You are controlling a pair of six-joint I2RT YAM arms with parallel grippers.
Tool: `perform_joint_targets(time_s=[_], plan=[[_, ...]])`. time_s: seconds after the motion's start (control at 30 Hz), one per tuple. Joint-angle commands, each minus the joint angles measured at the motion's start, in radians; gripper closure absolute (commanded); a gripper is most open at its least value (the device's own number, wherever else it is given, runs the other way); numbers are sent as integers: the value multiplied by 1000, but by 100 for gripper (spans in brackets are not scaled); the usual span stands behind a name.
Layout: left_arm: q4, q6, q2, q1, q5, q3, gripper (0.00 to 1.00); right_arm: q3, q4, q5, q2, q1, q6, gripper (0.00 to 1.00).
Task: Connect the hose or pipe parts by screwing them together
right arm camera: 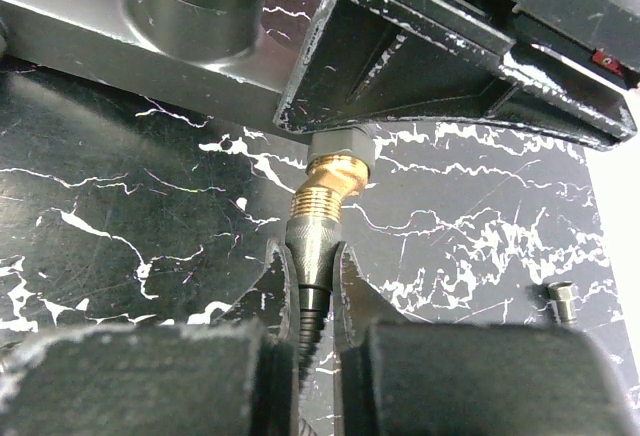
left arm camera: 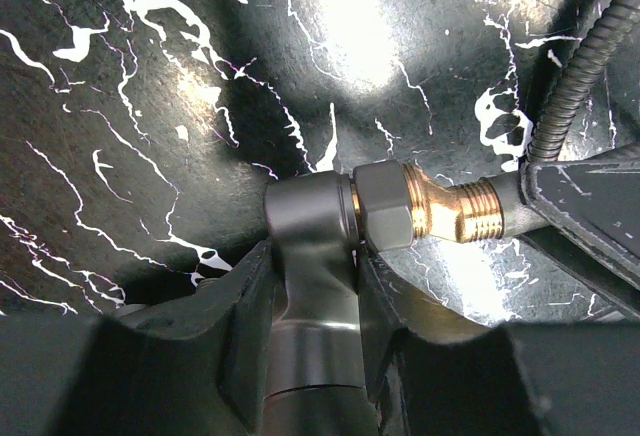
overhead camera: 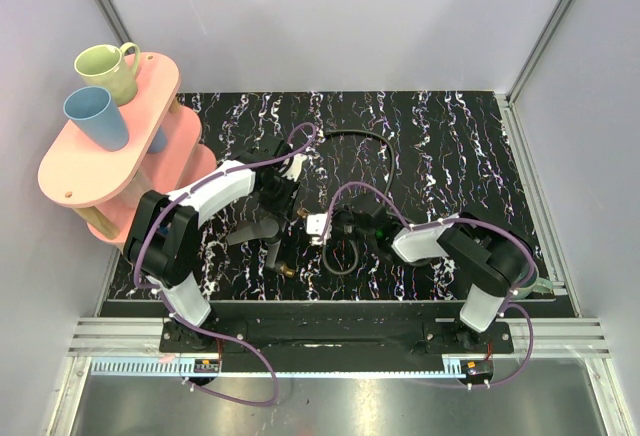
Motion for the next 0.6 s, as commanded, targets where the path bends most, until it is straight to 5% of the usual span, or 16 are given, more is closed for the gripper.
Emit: perform_joint_targets(time_s=[0.0,0.4,0.57], plan=[[80,-8,-55,-53,245,22,100,85,40,-100,14,-3,75,100],[237,-100,-152,-69,278,-70,100,160,-34,-106,31,-59,459,100],[287,-143,-175,-69,285,-114,100,138,75,-169,54,-113,630,100]])
